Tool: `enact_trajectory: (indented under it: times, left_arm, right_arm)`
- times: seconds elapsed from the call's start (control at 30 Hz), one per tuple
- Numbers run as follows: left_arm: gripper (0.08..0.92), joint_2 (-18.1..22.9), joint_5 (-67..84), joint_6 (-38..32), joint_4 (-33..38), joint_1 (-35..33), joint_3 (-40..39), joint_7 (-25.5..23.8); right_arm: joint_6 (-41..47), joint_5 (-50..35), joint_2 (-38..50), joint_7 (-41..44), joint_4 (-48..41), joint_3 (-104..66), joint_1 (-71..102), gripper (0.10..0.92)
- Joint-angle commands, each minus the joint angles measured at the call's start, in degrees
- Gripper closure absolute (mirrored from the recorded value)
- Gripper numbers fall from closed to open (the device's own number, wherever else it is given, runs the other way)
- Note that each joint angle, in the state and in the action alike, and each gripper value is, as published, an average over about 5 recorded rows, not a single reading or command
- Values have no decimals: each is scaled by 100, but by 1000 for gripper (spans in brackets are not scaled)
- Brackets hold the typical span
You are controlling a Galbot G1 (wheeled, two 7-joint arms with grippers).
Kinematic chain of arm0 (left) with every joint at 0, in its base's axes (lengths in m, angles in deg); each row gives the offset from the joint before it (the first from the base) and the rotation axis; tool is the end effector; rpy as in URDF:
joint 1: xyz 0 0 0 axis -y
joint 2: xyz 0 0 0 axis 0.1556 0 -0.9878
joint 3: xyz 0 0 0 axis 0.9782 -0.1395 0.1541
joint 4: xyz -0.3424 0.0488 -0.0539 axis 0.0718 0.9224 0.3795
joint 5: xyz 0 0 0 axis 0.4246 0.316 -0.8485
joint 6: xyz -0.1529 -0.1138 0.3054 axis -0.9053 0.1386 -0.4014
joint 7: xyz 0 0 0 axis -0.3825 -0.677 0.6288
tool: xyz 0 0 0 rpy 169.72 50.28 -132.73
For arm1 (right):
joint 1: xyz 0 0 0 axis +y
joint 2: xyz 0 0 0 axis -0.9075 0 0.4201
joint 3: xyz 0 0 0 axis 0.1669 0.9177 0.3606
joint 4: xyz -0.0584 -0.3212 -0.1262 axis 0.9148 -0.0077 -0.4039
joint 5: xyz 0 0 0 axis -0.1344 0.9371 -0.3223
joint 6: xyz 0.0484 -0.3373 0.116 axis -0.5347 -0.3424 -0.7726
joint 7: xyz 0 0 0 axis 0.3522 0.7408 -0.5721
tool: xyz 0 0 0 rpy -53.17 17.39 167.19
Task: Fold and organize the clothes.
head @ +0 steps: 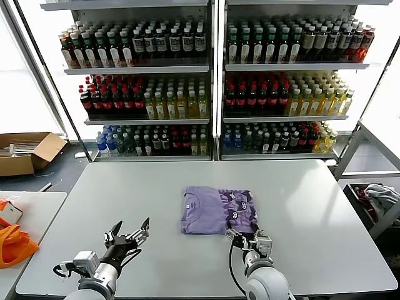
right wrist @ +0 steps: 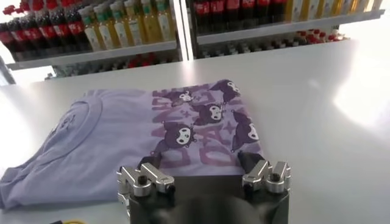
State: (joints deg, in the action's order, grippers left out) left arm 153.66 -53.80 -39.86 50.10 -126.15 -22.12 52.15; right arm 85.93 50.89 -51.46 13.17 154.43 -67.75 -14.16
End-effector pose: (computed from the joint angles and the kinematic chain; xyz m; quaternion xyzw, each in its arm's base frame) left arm 0.1982 0.0395 -0.2500 -0.0266 -0.9790 0.0901 0.1809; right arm 0.2630 0.0590 -0.3013 0.0238 -0.9641 -0.0481 0.2602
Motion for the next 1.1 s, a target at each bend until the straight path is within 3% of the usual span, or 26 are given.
enact_trajectory:
  times: [0.03, 0.2, 0.33, 0.67, 1.1]
  left_arm:
    - [177, 12, -472, -316, 90, -32, 26, -201]
    - [177, 102, -666, -592, 171, 47, 59, -315]
    - [177, 189, -846, -906, 124, 62, 63, -389]
    - [177, 124, -1278, -1217, -127, 137, 158, -461]
    - [177, 83, -1361, -1291, -44, 90, 137, -516]
  right_arm:
    - [-309, 988, 185, 125, 931, -293, 354, 203]
    - [-617, 1962, 506, 368, 1623, -766, 647, 203]
    - [-885, 2398, 753, 545, 1668, -1147, 1071, 203]
    - [-1028, 1871, 1056, 588, 1580, -2025, 1551, 203]
    - [-995, 2292, 531, 724, 1873, -2071, 1636, 203]
